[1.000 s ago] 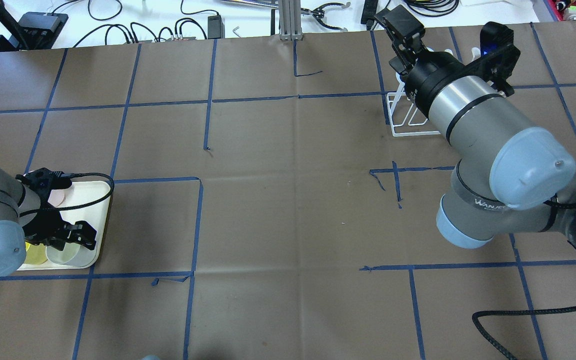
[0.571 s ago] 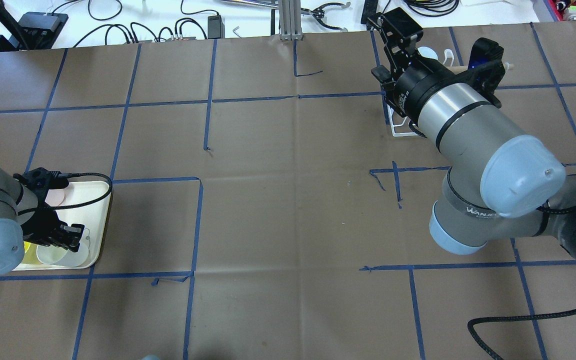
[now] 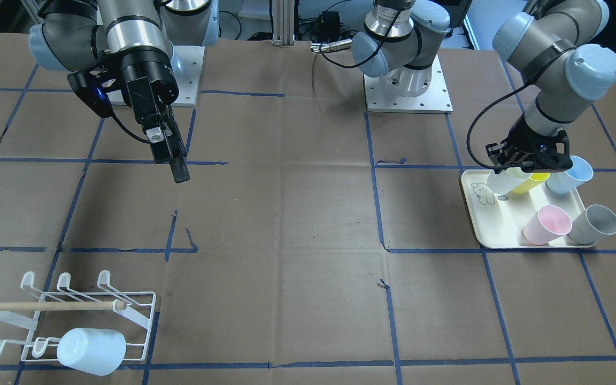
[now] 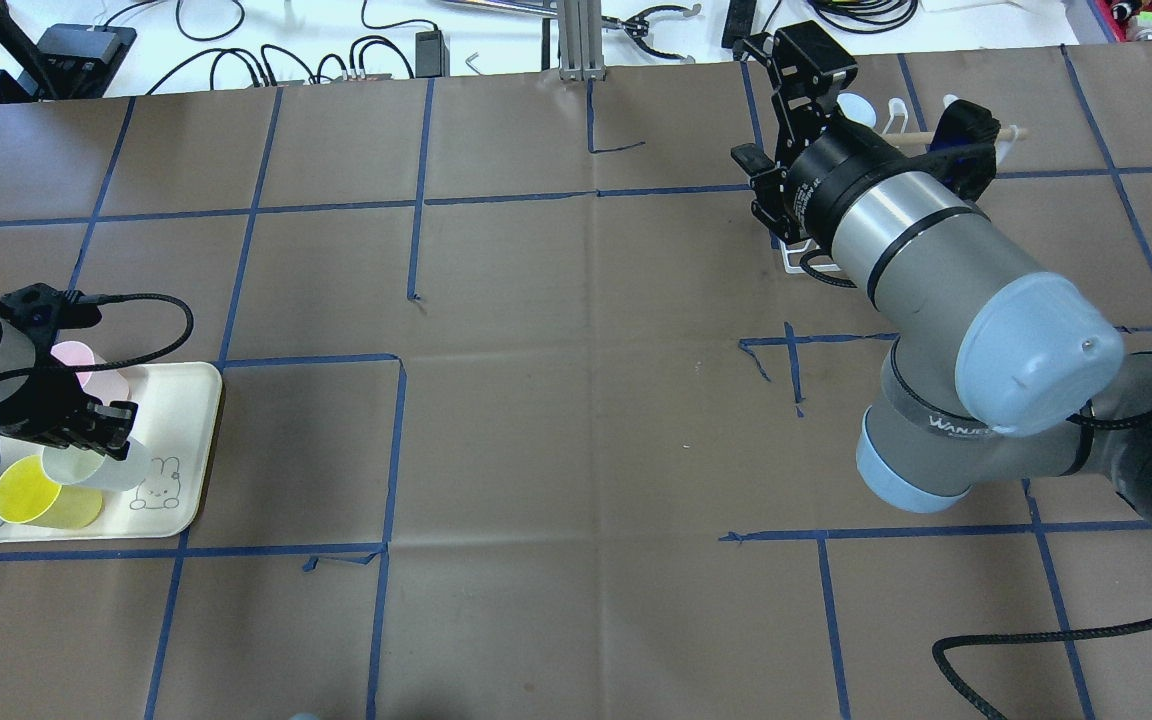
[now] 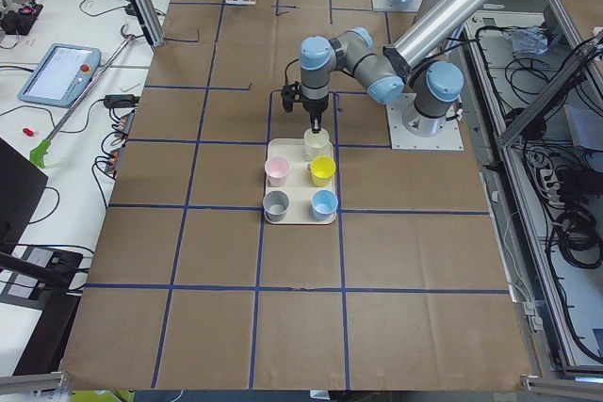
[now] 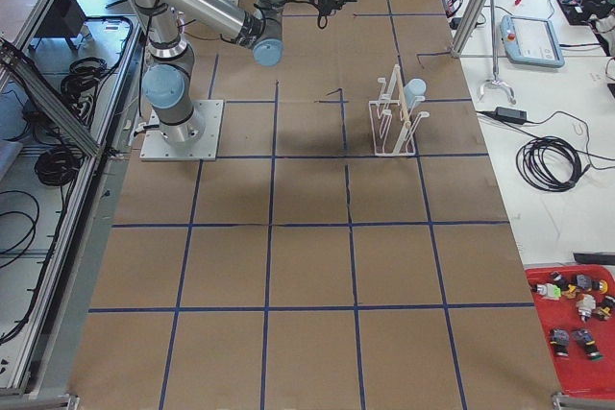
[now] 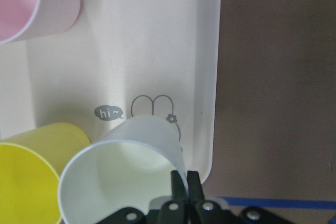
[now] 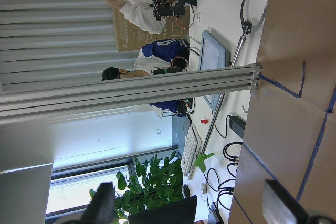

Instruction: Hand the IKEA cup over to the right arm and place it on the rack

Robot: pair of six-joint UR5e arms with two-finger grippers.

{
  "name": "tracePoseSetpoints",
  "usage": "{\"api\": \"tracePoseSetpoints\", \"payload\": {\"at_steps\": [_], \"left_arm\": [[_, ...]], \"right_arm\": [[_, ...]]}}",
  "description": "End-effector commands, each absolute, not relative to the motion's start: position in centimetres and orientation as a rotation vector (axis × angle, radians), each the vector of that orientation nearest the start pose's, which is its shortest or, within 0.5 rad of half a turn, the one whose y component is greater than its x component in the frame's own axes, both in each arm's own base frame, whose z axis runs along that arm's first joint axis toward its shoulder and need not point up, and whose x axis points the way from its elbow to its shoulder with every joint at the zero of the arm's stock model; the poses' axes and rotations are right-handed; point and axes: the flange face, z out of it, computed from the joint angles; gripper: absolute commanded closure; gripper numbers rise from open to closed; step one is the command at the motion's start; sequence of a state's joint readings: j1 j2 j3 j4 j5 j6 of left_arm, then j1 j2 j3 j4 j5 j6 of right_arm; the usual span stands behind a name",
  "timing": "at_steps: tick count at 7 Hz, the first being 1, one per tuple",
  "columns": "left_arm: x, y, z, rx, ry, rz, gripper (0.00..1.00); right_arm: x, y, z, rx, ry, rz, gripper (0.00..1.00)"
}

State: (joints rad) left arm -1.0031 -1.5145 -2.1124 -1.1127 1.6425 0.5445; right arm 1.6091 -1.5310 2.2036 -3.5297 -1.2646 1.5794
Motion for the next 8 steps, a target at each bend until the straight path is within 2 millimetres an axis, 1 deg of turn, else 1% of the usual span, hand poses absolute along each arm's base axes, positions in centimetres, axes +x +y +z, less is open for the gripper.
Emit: {"api": "tracePoseSetpoints", "payload": {"at_steps": [1,2,3,4,5,6,7,8], "left_arm": [[13.6,-45.5,39.1,-0.022,3.099,0.095,1.0],[13.1,-47.6,43.4,0.028,3.088,0.068,1.0],[12.7,-50.2,45.8,0.076,3.074,0.026,1.0],[12.5,-53.4,46.7,0.118,3.097,-0.029,1.0],[12.1,-56.4,47.0,0.143,3.163,-0.112,1.0],[11.4,-58.9,46.8,0.192,3.205,-0.178,1.0],[9.6,-60.8,47.2,0.252,3.262,-0.283,1.0],[6.8,-62.3,47.1,0.333,3.357,-0.453,1.0]], "right_arm": [[18.0,-43.7,41.0,1.175,1.52,-0.768,0.0],[18.0,-43.6,41.3,1.17,1.515,-0.773,0.0],[18.0,-43.6,41.2,1.173,1.518,-0.77,0.0],[18.0,-43.7,41.1,1.173,1.518,-0.77,0.0],[18.0,-43.7,41.1,1.173,1.518,-0.77,0.0],[18.0,-43.7,41.0,1.175,1.519,-0.77,0.0],[18.0,-43.7,41.0,1.175,1.52,-0.768,0.0],[18.0,-43.7,41.0,1.175,1.519,-0.77,0.0]]}}
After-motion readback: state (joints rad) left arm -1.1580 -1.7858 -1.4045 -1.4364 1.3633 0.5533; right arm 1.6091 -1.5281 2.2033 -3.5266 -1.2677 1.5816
